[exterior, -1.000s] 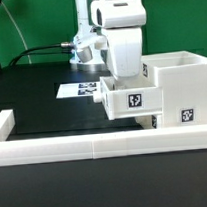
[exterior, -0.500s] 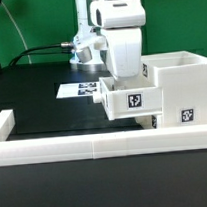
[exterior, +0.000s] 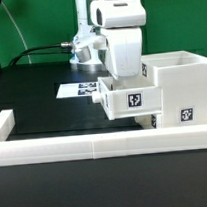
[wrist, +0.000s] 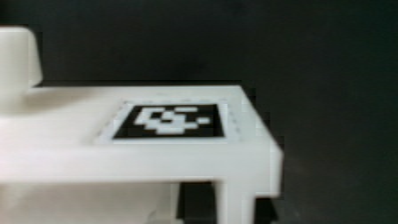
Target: Assemble drawer
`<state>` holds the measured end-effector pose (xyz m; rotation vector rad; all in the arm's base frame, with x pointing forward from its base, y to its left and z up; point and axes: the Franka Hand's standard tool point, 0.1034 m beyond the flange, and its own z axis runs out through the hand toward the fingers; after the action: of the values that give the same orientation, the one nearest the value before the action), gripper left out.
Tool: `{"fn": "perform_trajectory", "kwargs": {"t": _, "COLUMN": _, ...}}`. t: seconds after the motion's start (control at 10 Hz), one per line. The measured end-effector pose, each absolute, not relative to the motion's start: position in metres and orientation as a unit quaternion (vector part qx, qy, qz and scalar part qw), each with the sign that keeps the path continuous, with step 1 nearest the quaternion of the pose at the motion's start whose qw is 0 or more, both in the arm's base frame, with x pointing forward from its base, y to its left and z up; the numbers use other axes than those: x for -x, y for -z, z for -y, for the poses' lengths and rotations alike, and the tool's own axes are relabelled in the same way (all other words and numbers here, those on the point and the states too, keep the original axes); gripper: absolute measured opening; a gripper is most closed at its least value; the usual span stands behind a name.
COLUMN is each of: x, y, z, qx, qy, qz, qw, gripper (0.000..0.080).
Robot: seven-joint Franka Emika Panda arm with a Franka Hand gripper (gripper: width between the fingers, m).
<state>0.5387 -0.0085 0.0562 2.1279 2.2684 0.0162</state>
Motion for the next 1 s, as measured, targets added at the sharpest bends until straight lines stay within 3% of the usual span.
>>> {"fn": "perform_trajectory", "kwargs": {"t": 1.0, "x": -0.5374, "y": -0.0553, "z": 0.0094, "qx": -0.685, "qy": -0.005, "qz": -0.728, "qw": 0.014, "gripper": 0.0044}}
